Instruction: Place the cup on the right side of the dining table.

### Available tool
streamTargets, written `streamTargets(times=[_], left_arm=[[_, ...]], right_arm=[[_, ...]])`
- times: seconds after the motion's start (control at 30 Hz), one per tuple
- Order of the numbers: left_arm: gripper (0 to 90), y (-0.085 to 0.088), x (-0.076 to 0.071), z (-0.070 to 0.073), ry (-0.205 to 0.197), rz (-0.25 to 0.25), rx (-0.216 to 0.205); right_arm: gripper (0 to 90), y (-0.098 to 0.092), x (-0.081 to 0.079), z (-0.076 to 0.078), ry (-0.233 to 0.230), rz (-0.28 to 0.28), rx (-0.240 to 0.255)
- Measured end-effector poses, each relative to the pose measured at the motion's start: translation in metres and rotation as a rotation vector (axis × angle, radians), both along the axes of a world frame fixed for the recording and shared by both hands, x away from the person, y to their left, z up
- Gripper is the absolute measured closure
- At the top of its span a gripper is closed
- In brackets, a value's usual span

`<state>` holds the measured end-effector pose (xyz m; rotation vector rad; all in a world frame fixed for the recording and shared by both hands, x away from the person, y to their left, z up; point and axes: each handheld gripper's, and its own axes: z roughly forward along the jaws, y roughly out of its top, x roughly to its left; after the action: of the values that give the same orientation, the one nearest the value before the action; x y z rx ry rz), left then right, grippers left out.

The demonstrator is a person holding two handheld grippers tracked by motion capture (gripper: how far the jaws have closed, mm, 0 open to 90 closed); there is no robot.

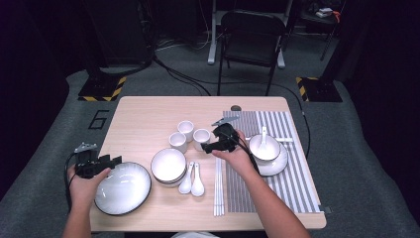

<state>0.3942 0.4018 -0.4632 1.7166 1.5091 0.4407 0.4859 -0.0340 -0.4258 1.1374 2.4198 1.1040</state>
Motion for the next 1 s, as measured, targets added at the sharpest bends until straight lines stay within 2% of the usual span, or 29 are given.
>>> streamTargets(times=[0.13,0.2,0.37,0.5,0.83,1.0], left_arm=[[42.4,0.001,-0.001,0.002,-0.009,0.003,-0.001],[42.4,0.001,-0.003,0.002,0.000,0.000,0.004],[42.2,0.000,-0.002,0.002,-0.002,-0.002,0.008],[42.1,0.000,-0.001,0.001,-0.009,0.002,0.008],[41.8,0.000,-0.001,0.001,-0.004,0.001,0.005],[41.8,0.000,-0.001,0.001,-0.001,0.001,0.004]], right_arm=[[14.3,0.005,0.002,0.006,0.010,0.004,-0.010],[14.2,0.008,0.001,0.010,0.014,0.002,0.001],[12.2,0.011,0.002,0.016,0.013,0.004,-0.017],[10.8,0.014,0.006,0.018,0.008,-0.002,-0.012],[10.5,0.022,0.017,0.007,0.038,0.002,-0.005],[10.4,0.024,0.022,0.001,0.037,-0.003,-0.003]])
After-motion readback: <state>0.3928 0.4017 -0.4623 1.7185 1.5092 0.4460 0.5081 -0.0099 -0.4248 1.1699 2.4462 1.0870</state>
